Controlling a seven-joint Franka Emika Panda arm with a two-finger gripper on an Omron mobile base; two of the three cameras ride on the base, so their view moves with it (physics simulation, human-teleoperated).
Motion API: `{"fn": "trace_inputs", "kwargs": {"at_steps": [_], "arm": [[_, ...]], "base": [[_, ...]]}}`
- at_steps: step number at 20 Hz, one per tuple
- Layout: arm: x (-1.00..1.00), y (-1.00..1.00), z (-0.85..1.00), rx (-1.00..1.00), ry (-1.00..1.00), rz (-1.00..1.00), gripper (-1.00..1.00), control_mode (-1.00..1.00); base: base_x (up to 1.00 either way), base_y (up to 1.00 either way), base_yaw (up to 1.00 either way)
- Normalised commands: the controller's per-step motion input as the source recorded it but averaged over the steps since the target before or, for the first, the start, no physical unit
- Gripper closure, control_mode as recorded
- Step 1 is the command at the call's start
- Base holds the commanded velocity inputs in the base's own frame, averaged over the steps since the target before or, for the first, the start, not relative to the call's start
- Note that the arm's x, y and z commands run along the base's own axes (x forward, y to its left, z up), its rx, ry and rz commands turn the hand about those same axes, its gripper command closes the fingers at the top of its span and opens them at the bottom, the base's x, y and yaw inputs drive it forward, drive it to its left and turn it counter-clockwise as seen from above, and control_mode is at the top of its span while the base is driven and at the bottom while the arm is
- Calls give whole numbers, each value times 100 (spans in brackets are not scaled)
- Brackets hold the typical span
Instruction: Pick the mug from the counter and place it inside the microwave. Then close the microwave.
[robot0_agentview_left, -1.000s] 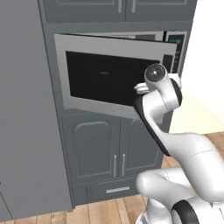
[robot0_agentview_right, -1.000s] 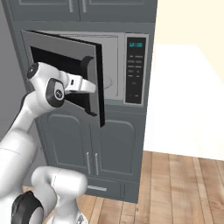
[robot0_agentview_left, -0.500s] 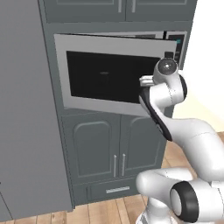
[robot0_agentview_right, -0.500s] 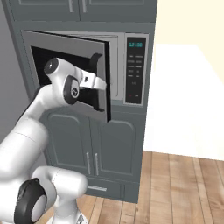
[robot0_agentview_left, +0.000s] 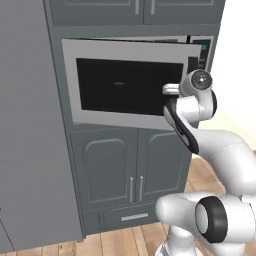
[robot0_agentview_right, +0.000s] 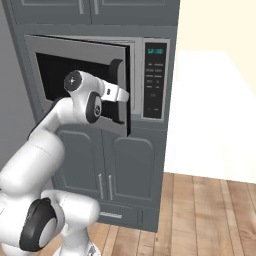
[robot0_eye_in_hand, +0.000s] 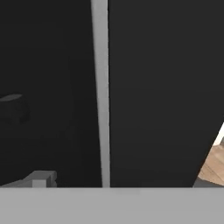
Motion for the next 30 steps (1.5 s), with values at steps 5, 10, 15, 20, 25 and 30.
{"fn": "trace_inputs", "kwargs": {"at_steps": [5, 10, 15, 20, 25, 30], "arm": [[28, 0, 0, 1, -8, 7, -100, -100], [34, 0, 0, 0, -2, 7, -100, -100], [34, 0, 0, 0, 0, 7, -100, -100], [29, 0, 0, 0, 0, 5, -100, -100], [24, 0, 0, 0, 0, 3, -100, -100], [18, 0, 0, 0, 0, 0, -100, -100]], "base": [[0, 0, 0], [0, 0, 0], [0, 0, 0], [0, 0, 0], [0, 0, 0], [0, 0, 0]]}}
